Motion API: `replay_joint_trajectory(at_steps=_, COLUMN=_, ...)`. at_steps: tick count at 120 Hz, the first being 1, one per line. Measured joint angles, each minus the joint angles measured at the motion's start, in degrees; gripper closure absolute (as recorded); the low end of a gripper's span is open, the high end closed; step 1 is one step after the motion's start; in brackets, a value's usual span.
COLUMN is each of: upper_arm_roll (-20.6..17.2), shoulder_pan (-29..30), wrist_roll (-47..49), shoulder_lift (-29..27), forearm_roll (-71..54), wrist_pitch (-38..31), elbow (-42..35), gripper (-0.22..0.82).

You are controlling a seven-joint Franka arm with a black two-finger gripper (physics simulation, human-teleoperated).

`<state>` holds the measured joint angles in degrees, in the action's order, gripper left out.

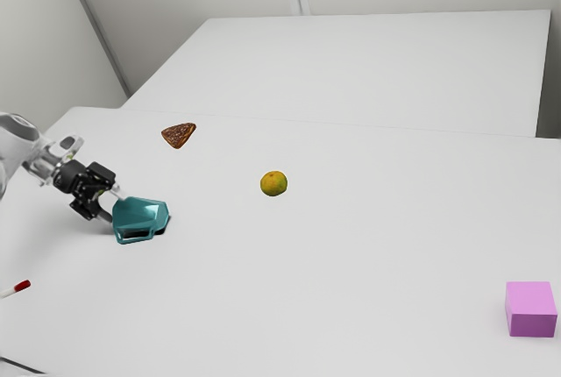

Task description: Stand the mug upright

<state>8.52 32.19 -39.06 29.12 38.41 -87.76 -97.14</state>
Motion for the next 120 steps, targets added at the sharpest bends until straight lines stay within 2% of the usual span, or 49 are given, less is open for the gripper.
replay_joint_trajectory(at_steps=39, upper_arm_roll=-0.03, shoulder_pan=-0.33, wrist_roll=-4.68, shoulder_lift=0.88, forearm_roll=3.96, wrist_pitch=-3.60, elbow=-0.25, gripper=0.03)
replay_joint_trajectory(at_steps=68, upper_arm_roll=-0.09, shoulder_pan=-2.82, wrist_roll=-6.89, shoulder_lift=-0.33, forearm_roll=7.48, wrist_pitch=-5.69, elbow=-5.00, gripper=0.05)
replay_joint_trajectory(at_steps=76, upper_arm_roll=-0.09, shoulder_pan=-3.15, wrist_roll=-7.35, shoulder_lift=-1.72, forearm_roll=8.00, wrist_pitch=-6.47, elbow=-6.81, gripper=0.12)
replay_joint_trajectory(at_steps=101, upper_arm_roll=-0.24, shoulder_pan=-3.91, wrist_roll=-8.35, shoulder_lift=-4.43, forearm_roll=8.39, wrist_pitch=-7.58, elbow=-7.47, gripper=0.54)
replay_joint_trajectory(at_steps=120, upper_arm_roll=-0.57, shoulder_pan=-5.13, wrist_roll=-8.79, shoulder_lift=-4.70, forearm_roll=8.56, wrist_pitch=-7.92, elbow=-7.08, gripper=0.68)
